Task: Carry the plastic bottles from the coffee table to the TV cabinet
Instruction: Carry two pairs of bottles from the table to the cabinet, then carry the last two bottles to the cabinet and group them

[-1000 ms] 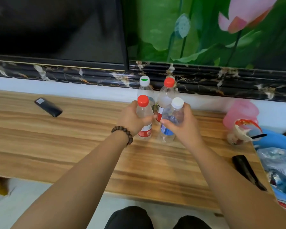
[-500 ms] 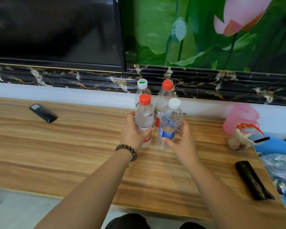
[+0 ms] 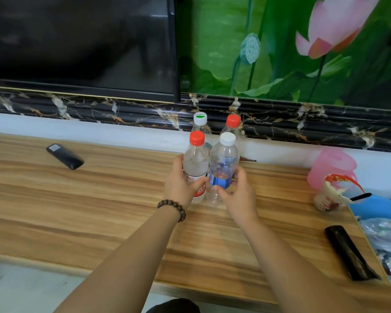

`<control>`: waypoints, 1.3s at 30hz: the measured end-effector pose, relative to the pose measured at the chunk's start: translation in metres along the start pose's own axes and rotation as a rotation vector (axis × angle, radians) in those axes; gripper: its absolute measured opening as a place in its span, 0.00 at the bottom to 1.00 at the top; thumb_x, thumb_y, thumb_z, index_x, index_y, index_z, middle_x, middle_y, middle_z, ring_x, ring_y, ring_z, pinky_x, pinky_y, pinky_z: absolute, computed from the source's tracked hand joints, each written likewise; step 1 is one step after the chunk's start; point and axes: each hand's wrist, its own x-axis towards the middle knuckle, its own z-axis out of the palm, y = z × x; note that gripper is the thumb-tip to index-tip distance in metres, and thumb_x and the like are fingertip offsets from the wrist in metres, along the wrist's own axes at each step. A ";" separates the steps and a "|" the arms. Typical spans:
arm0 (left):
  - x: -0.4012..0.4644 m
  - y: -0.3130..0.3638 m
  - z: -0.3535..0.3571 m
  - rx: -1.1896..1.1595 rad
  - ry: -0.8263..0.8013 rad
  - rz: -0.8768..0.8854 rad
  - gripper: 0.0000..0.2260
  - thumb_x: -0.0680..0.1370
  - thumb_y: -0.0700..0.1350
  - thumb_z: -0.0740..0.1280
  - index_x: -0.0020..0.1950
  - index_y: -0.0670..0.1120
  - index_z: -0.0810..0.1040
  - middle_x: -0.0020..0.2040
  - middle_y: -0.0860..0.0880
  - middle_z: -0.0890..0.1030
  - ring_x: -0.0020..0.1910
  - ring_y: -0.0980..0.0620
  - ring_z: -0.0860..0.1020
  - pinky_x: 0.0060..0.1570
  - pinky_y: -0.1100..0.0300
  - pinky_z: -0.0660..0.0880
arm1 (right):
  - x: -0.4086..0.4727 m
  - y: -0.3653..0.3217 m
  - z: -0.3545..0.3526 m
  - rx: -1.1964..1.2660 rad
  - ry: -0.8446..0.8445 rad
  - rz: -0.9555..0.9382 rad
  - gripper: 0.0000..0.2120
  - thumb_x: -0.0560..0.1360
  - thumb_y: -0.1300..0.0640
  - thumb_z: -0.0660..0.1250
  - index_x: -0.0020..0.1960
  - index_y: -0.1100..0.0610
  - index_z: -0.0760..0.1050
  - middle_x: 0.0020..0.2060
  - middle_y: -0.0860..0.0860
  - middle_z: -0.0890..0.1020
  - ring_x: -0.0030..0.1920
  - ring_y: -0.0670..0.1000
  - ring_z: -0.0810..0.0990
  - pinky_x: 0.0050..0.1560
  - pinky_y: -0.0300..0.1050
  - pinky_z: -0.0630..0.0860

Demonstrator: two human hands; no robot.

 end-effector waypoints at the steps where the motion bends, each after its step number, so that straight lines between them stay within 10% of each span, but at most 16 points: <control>1: 0.002 0.001 0.001 0.001 -0.005 -0.003 0.29 0.67 0.46 0.78 0.63 0.46 0.68 0.53 0.54 0.78 0.50 0.55 0.76 0.48 0.62 0.71 | 0.001 0.000 0.000 -0.003 0.003 0.008 0.28 0.67 0.59 0.75 0.63 0.52 0.68 0.54 0.48 0.81 0.52 0.48 0.78 0.51 0.43 0.74; 13: 0.007 -0.002 0.008 0.043 -0.044 -0.002 0.33 0.69 0.50 0.76 0.67 0.45 0.64 0.59 0.48 0.78 0.55 0.49 0.78 0.50 0.58 0.74 | 0.002 -0.002 0.000 -0.009 -0.001 0.023 0.31 0.67 0.59 0.75 0.66 0.53 0.67 0.57 0.48 0.80 0.54 0.46 0.78 0.46 0.36 0.69; 22: -0.017 0.023 -0.011 0.172 -0.158 -0.202 0.44 0.71 0.61 0.68 0.78 0.44 0.51 0.76 0.45 0.63 0.72 0.46 0.65 0.70 0.49 0.65 | -0.021 -0.022 -0.018 -0.125 -0.052 0.149 0.42 0.71 0.47 0.72 0.77 0.54 0.53 0.73 0.53 0.66 0.72 0.54 0.66 0.68 0.47 0.65; 39: -0.133 0.285 -0.215 0.778 -0.360 -0.253 0.36 0.77 0.63 0.55 0.79 0.47 0.47 0.79 0.47 0.51 0.78 0.48 0.48 0.76 0.47 0.47 | -0.128 -0.303 -0.159 -0.538 -0.480 0.015 0.30 0.79 0.48 0.59 0.76 0.57 0.56 0.77 0.56 0.58 0.77 0.55 0.52 0.76 0.52 0.54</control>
